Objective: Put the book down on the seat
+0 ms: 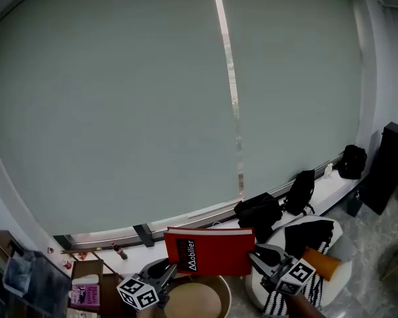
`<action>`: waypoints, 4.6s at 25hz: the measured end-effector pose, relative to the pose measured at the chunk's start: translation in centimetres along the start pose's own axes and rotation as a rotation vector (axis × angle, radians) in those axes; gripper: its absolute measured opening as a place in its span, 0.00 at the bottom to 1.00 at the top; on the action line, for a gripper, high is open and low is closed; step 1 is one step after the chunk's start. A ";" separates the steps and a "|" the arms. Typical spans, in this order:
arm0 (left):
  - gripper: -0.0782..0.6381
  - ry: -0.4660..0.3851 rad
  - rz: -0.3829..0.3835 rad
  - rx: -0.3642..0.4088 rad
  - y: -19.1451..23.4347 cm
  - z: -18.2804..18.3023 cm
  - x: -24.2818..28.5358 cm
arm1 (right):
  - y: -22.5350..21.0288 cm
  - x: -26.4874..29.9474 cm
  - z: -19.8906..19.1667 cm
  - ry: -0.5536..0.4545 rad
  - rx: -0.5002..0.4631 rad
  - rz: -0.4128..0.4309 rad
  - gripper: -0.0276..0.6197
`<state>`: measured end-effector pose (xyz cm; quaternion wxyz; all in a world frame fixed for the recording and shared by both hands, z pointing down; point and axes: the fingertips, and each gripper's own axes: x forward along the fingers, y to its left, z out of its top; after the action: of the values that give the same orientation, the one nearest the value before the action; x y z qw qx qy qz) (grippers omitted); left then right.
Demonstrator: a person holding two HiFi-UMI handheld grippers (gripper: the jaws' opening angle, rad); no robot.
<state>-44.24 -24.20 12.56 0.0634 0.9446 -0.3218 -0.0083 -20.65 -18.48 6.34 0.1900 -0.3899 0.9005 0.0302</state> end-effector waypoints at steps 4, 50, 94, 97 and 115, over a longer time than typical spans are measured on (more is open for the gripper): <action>0.27 -0.033 -0.019 0.037 -1.2 1.8 0.9 | 0.1 -0.8 2.0 -0.015 -0.039 0.004 0.19; 0.26 0.032 -0.555 0.110 -28.3 0.9 22.4 | -6.8 -32.3 12.2 -0.084 -0.210 -0.565 0.19; 0.25 0.288 -1.014 -0.079 -39.3 -15.4 47.1 | -20.0 -48.1 7.2 0.061 -0.092 -1.111 0.19; 0.25 0.311 -0.966 -0.097 -40.3 -17.5 47.1 | -21.0 -50.6 5.8 0.092 -0.043 -1.089 0.19; 0.25 0.559 -0.642 -0.231 -40.9 -38.5 47.6 | -32.5 -62.2 -11.1 0.242 0.300 -0.932 0.19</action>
<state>20.47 -16.65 46.78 0.2473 0.9494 0.0208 0.1925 37.79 -0.28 42.38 0.1316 -0.7197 0.6406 -0.2331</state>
